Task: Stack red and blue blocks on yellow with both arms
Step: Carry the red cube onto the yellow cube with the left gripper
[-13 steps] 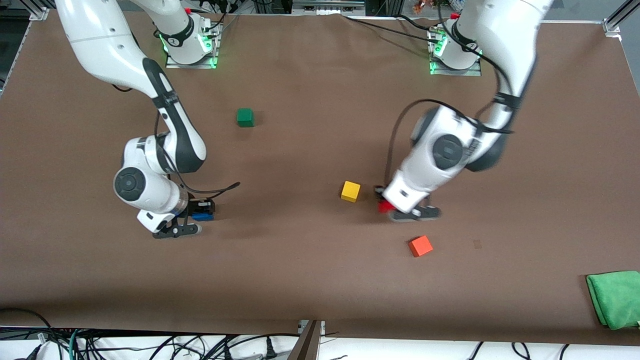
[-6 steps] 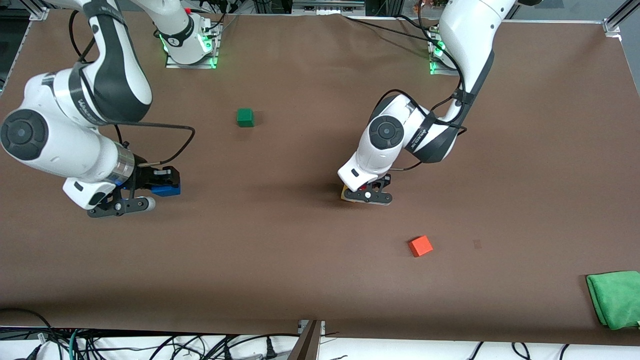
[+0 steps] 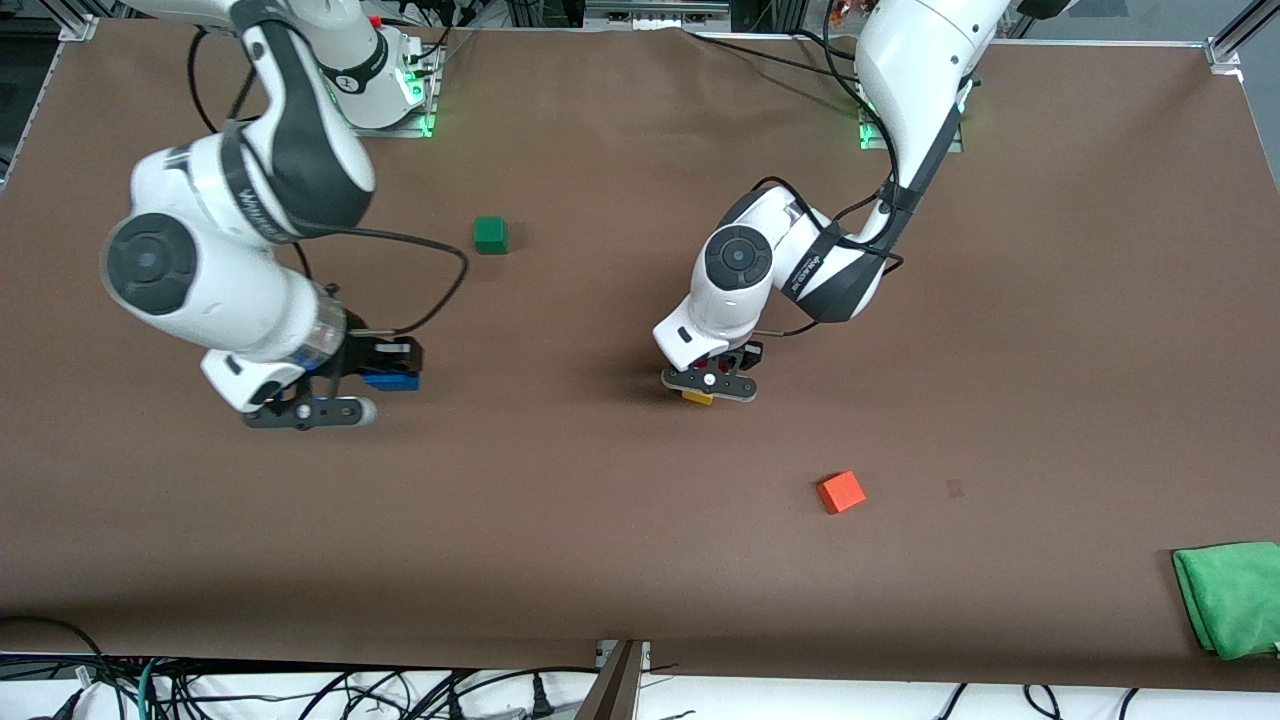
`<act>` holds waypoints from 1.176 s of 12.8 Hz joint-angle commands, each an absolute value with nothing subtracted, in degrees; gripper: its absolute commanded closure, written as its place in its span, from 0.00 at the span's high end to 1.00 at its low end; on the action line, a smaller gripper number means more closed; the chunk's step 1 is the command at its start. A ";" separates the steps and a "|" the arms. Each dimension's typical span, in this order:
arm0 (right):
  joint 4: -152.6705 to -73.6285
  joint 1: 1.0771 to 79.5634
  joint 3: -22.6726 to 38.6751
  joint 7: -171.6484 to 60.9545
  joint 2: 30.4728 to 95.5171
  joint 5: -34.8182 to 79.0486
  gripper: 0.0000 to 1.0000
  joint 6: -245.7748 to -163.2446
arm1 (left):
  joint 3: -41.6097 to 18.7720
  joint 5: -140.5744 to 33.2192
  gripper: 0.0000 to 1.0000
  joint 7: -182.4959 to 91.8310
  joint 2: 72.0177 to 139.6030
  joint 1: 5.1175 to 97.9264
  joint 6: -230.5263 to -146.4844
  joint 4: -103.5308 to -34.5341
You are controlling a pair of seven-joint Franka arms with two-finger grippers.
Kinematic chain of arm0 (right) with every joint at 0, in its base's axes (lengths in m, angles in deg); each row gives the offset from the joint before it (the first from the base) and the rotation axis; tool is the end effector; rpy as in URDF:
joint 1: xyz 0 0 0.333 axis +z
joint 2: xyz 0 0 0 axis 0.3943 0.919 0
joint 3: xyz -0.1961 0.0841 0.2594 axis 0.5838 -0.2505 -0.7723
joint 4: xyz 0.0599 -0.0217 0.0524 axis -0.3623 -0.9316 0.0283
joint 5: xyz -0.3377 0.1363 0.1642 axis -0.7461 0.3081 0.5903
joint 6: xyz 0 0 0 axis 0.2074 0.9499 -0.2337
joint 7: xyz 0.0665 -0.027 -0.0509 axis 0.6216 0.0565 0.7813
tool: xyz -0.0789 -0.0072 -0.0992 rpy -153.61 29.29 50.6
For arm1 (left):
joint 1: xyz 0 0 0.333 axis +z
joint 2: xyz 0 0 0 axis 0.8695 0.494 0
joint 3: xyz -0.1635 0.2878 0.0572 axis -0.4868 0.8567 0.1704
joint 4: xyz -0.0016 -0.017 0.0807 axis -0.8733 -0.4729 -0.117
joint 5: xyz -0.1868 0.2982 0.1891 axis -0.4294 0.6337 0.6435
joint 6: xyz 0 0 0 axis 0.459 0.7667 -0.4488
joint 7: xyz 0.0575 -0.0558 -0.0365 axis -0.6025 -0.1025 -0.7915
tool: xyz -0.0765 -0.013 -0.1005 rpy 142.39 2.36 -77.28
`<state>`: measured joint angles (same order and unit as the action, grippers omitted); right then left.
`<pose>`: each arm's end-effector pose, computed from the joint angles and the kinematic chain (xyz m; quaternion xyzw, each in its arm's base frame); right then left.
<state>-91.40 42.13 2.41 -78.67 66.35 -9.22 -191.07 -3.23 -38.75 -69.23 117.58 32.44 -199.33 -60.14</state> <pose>0.6664 0.2407 0.4519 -0.9987 0.0044 0.0319 0.0401 0.5775 -0.4238 0.2520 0.9967 -0.0806 -0.0043 0.0115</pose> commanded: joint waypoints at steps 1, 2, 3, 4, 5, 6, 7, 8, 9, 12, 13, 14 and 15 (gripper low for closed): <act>-86.56 43.78 2.46 -83.22 69.41 -8.58 0.32 -191.45 | -2.59 -37.48 0.63 -69.47 118.25 31.66 -198.52 -58.27; -86.11 44.14 2.46 -84.01 69.94 -8.58 0.32 -191.63 | -2.32 -38.00 1.00 -69.47 118.16 32.18 -198.52 -58.00; -86.02 44.92 2.46 -85.07 70.29 -8.67 0.32 -191.89 | -2.15 -37.92 1.00 -69.03 117.81 32.79 -198.52 -57.48; -86.11 45.19 2.46 -86.03 71.16 -8.58 0.32 -193.55 | -2.15 -38.09 1.00 -69.03 117.55 33.49 -197.74 -55.82; -85.85 45.89 2.46 -87.35 72.48 -8.58 0.32 -196.09 | -2.23 -38.27 1.00 -68.94 116.93 34.63 -195.38 -54.50; -85.41 47.12 2.46 -89.71 73.79 -8.58 0.32 -198.20 | -2.32 -38.27 1.00 -68.94 115.88 35.86 -191.27 -51.96; -84.19 49.04 2.46 -92.43 75.46 -8.58 0.32 -200.14 | -2.41 -38.27 1.00 -68.85 115.61 37.53 -187.48 -49.41; -82.52 50.89 2.46 -96.11 78.26 -8.58 0.32 -201.81 | -2.50 -38.27 1.00 -68.85 114.56 39.20 -183.97 -47.13; -79.46 53.17 2.46 -100.33 81.34 -8.67 0.32 -203.22 | -2.58 -38.18 1.00 -68.77 113.42 41.13 -181.15 -45.71; -73.38 60.72 3.16 -113.25 87.85 -9.19 0.32 -206.64 | -2.85 -38.27 1.00 -68.68 108.33 47.11 -175.87 -44.91; -73.10 62.84 3.17 -117.73 88.74 -9.63 0.32 -209.10 | -2.76 -38.27 1.00 -67.81 106.31 48.52 -173.84 -44.91; -73.02 64.86 3.17 -121.16 89.45 -10.68 0.32 -211.12 | -2.67 -38.18 1.00 -65.19 104.38 50.45 -171.65 -44.82; -73.01 66.71 3.25 -124.42 90.15 -11.64 0.32 -213.06 | -2.50 -38.18 1.00 -61.59 102.27 52.73 -169.02 -44.82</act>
